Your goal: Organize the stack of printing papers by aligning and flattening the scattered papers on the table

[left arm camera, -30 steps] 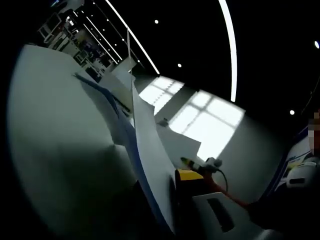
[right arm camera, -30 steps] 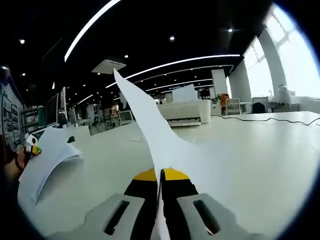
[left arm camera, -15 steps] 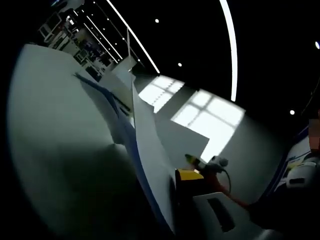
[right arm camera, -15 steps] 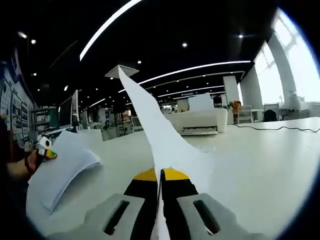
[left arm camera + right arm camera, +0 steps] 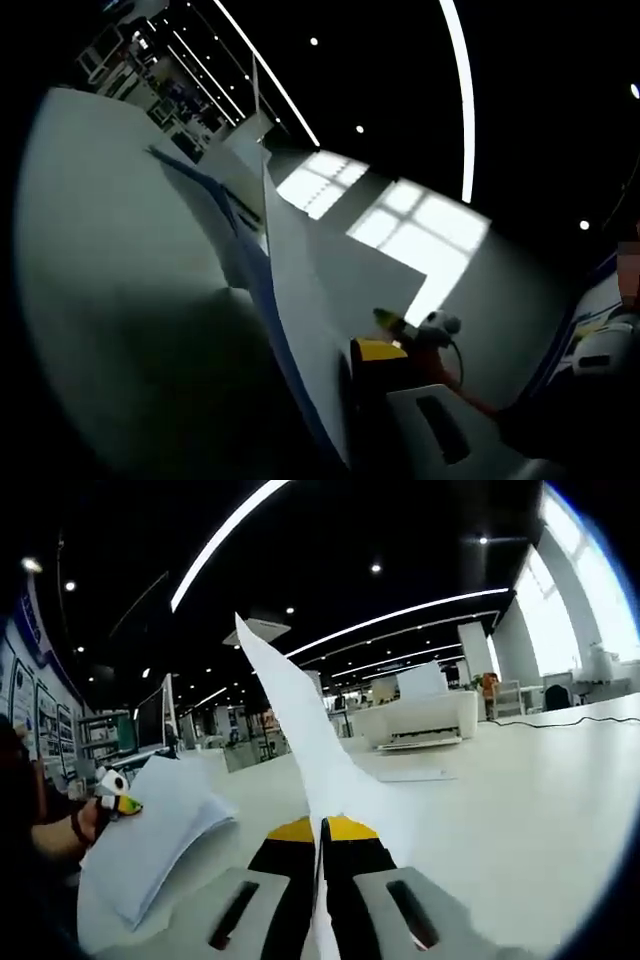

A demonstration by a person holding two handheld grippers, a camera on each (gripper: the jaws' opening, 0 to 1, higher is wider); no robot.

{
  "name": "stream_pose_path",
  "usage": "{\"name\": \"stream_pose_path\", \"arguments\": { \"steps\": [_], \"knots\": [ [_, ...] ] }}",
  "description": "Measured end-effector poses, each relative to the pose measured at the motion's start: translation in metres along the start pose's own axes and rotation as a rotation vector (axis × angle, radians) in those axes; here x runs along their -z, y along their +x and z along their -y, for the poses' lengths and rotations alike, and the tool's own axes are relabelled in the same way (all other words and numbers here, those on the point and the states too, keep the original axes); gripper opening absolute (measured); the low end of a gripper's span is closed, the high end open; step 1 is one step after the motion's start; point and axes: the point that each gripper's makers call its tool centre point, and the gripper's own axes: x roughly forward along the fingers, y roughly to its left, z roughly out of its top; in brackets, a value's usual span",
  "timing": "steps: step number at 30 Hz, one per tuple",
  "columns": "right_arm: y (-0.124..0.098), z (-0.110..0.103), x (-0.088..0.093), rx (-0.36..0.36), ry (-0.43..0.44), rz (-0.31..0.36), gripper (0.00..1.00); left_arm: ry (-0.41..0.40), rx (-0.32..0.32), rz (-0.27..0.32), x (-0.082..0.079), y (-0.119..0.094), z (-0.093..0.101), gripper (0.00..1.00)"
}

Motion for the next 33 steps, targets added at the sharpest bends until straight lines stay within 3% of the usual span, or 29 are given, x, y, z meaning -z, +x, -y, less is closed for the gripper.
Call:
{"name": "stream_pose_path", "arguments": {
  "steps": [23,33],
  "knots": [
    [-0.012,-0.022,-0.028,0.012,-0.053,0.028,0.00,-0.018,0.010,0.006,0.000,0.000,0.005,0.17],
    [-0.016,-0.048,-0.047,-0.018,-0.115,0.060,0.00,-0.023,0.012,0.008,-0.001,-0.001,0.005,0.17]
  ]
}}
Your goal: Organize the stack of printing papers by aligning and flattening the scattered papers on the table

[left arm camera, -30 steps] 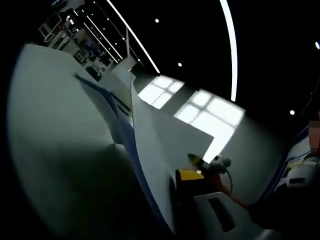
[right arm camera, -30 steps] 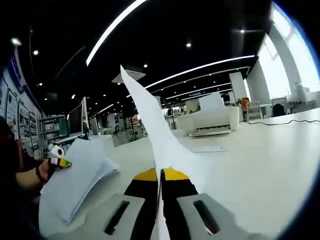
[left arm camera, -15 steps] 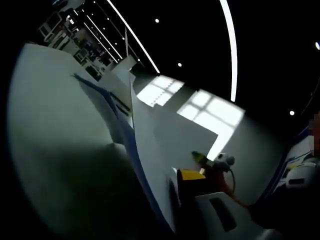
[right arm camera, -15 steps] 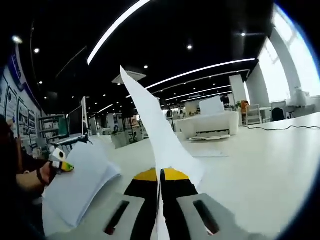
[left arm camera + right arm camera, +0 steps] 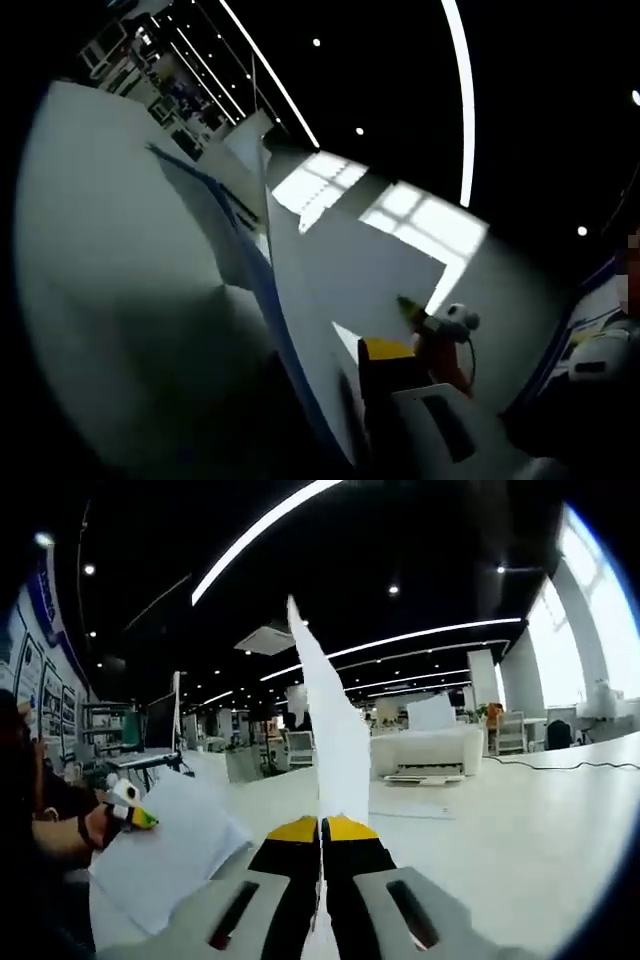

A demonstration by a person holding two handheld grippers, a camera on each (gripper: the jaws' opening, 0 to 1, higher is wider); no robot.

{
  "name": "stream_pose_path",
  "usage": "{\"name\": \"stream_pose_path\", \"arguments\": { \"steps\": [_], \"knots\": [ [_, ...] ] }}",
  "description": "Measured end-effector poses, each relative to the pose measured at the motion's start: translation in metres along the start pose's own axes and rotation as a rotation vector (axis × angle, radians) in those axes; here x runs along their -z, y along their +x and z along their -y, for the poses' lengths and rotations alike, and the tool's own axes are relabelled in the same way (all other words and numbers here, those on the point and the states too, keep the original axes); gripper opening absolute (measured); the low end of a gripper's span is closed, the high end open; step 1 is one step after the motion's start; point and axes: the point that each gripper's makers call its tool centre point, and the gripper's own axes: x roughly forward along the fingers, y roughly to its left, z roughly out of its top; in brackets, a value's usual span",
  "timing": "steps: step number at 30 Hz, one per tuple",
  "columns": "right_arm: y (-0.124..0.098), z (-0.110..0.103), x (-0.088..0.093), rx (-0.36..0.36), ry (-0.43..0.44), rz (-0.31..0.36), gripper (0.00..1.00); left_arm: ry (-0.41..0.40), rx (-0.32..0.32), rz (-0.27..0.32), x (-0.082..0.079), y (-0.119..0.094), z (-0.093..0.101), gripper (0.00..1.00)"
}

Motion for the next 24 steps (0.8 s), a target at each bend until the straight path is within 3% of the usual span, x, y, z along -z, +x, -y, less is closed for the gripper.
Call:
{"name": "stream_pose_path", "arguments": {
  "steps": [4,8,12,16,21,24],
  "knots": [
    [0.001,-0.013,-0.009,-0.022,-0.058,0.006,0.00,-0.002,0.001,0.000,-0.001,0.000,-0.001,0.18],
    [0.003,-0.019,-0.008,0.004,-0.215,-0.034,0.00,-0.002,0.001,0.000,-0.001,0.000,-0.001,0.18],
    [0.004,-0.024,-0.010,0.008,-0.255,-0.036,0.00,-0.001,0.001,0.000,0.000,0.001,0.000,0.18],
    [0.002,-0.026,-0.018,0.031,-0.358,-0.035,0.00,-0.003,0.002,0.000,0.000,0.001,0.000,0.18],
    [0.002,-0.041,-0.023,0.044,-0.550,-0.045,0.00,-0.004,0.004,0.000,0.000,0.001,0.001,0.18],
    [0.004,-0.058,-0.018,0.015,-0.667,-0.044,0.00,-0.006,0.006,0.001,0.000,0.001,0.001,0.19]
  ]
}}
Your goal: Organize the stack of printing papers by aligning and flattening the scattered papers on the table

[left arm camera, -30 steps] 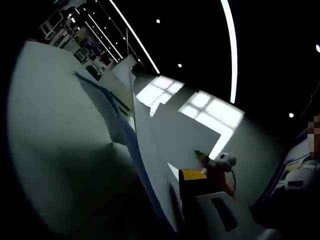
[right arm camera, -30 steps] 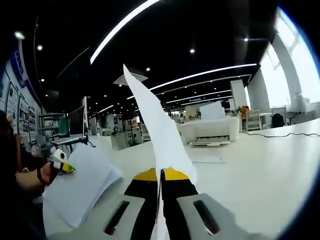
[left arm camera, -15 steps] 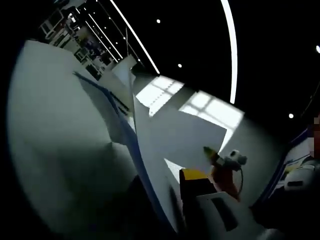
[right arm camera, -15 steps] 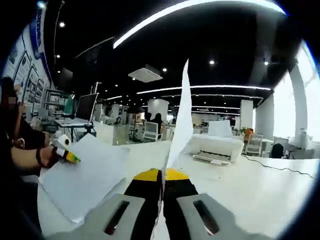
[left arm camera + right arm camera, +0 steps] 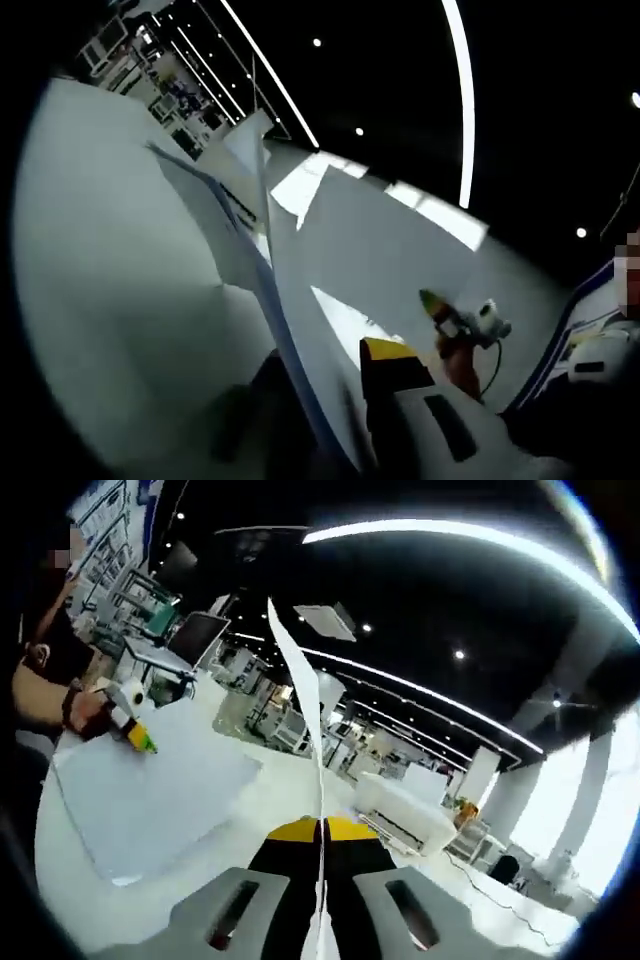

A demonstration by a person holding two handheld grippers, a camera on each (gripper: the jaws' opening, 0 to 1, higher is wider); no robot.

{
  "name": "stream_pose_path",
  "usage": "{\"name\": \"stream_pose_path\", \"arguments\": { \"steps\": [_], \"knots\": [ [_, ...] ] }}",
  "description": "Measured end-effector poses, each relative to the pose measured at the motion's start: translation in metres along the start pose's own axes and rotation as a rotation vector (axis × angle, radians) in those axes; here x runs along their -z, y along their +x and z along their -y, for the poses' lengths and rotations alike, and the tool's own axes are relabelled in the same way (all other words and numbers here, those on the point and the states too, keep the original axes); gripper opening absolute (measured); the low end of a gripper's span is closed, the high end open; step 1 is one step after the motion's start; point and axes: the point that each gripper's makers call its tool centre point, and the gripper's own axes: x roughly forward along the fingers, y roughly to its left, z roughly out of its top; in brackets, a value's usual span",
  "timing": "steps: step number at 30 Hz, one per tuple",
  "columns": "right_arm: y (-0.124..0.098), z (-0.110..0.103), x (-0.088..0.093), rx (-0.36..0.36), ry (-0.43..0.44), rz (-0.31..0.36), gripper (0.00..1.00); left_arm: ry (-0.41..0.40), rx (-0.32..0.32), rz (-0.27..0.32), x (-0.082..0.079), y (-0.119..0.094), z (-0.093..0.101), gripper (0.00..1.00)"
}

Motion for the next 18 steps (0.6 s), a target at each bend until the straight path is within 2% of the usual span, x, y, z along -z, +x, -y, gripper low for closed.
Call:
{"name": "stream_pose_path", "arguments": {
  "steps": [2,4,6,10,18],
  "knots": [
    [0.003,-0.013,0.000,-0.030,-0.075,0.006,0.00,-0.001,0.001,0.001,0.000,0.000,0.000,0.19],
    [0.007,-0.040,0.007,-0.080,-0.183,-0.008,0.00,-0.003,0.002,0.001,-0.001,0.000,0.000,0.19],
    [0.011,-0.060,0.016,-0.126,-0.233,-0.019,0.00,-0.003,0.002,0.002,-0.001,-0.001,0.000,0.19],
    [0.014,-0.090,0.030,-0.197,-0.275,-0.027,0.00,-0.005,0.004,0.004,-0.001,-0.001,0.000,0.20],
    [0.014,-0.123,0.046,-0.269,-0.363,-0.049,0.00,-0.012,0.009,0.008,-0.002,-0.001,0.001,0.20]
  ]
}}
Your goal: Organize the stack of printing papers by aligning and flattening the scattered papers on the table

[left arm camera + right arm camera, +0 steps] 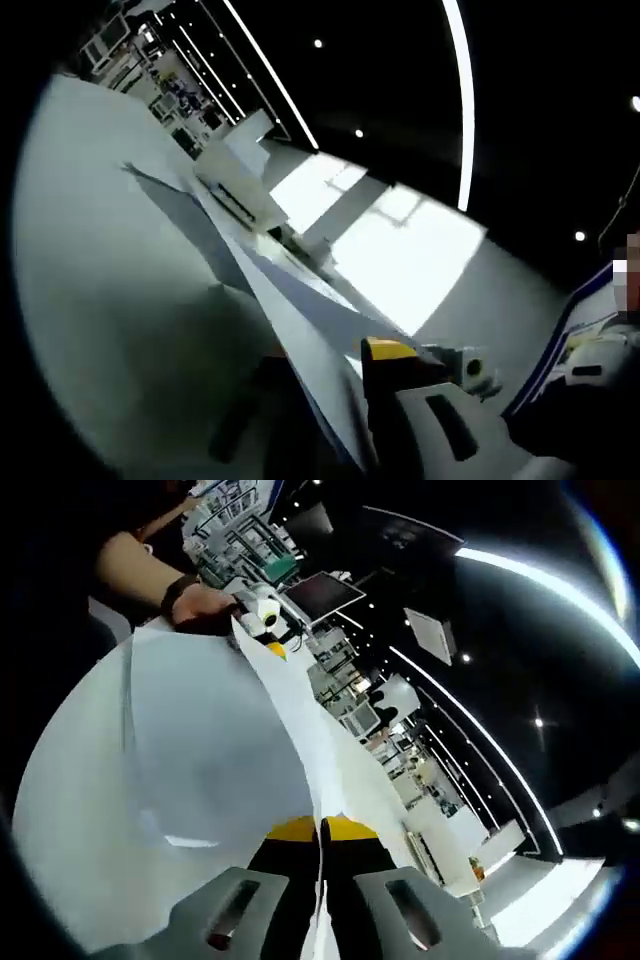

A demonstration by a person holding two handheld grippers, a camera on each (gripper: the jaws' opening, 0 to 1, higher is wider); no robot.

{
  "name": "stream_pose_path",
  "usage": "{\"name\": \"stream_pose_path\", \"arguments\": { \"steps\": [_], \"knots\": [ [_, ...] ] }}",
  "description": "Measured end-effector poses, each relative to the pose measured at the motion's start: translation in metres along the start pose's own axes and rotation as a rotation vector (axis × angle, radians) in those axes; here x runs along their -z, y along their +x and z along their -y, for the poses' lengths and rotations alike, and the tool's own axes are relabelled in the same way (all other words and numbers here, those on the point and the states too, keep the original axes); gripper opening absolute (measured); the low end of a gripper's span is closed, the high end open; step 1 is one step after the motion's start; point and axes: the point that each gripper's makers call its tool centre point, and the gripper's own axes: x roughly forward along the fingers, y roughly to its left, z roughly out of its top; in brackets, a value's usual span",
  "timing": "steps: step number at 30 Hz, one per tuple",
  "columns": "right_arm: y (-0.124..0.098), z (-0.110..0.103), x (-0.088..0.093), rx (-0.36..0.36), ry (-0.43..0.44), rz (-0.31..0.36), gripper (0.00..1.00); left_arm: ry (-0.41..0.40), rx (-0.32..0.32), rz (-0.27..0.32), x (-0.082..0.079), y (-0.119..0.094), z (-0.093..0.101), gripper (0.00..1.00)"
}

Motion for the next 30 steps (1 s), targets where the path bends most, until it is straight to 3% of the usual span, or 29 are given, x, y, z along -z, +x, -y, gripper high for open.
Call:
{"name": "stream_pose_path", "arguments": {
  "steps": [13,30],
  "knots": [
    [0.000,-0.005,0.000,-0.010,-0.043,-0.009,0.00,-0.005,0.001,0.003,-0.001,0.000,0.000,0.22],
    [0.005,-0.020,-0.013,-0.020,-0.241,0.021,0.00,-0.026,0.001,0.018,-0.004,0.001,-0.001,0.26]
  ]
}}
